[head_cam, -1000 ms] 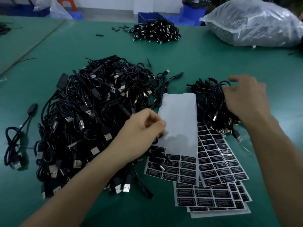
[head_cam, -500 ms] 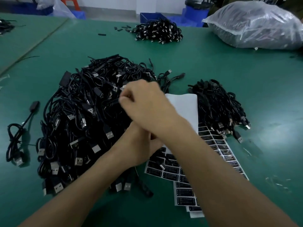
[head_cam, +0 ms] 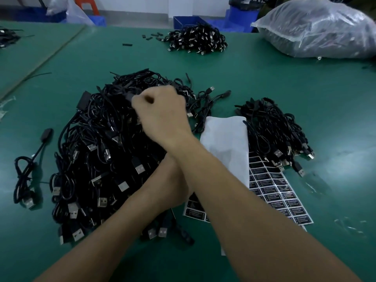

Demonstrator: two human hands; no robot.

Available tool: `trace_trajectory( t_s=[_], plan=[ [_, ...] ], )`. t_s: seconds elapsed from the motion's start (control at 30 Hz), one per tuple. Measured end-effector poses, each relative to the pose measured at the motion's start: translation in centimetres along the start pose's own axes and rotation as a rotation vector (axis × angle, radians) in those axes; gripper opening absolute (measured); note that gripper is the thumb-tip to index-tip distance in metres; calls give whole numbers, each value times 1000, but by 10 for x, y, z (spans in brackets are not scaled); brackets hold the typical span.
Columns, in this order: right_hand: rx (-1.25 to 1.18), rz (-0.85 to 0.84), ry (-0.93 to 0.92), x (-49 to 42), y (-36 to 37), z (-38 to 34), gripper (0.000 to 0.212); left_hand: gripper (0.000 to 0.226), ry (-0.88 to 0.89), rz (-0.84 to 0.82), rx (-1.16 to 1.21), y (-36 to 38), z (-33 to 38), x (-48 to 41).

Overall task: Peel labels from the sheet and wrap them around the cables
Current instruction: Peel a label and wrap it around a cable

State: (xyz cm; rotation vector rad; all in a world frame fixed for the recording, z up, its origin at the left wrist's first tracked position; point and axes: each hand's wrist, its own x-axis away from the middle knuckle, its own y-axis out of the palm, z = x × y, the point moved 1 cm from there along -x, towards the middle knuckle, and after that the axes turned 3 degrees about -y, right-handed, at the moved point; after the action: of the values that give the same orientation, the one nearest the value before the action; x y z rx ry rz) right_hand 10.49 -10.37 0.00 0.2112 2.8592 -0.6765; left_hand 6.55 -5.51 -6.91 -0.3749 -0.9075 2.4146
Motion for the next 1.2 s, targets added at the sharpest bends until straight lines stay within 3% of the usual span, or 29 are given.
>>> trace_trajectory(
  t_s=[0.1, 0.3, 0.43, 0.6, 0.7, 0.8, 0.93, 1.07, 1.2],
  plan=[
    [-181, 102, -23, -1, -20, 1, 28, 50, -33, 52, 49, -1, 0, -3],
    [-611, 38, 1, 7, -50, 5, 25, 11, -110, 134, 374, 0, 0, -5],
    [-848, 8, 69, 19, -80, 16, 25, 10, -186, 280, 656, -4, 5, -5],
    [-1056, 28, 126, 44, -108, 51, 48, 21, -299, 314, 955, -16, 15, -5],
    [-973, -5, 160, 58, -115, 72, 48, 31, -282, 268, 1068, -20, 15, -5],
    [-807, -147, 145, 67, -115, 83, 36, 40, -272, 220, 1162, -22, 15, -5],
    [-667, -382, 86, 78, -109, 86, 20, 56, -313, 335, 1259, -24, 16, -6],
    [-719, -472, 54, 82, -108, 82, 15, 32, -360, 382, 1334, -23, 14, -6],
    [-716, -462, 115, 81, -114, 84, 10, 26, -355, 461, 1337, -25, 14, -6]
  ],
)
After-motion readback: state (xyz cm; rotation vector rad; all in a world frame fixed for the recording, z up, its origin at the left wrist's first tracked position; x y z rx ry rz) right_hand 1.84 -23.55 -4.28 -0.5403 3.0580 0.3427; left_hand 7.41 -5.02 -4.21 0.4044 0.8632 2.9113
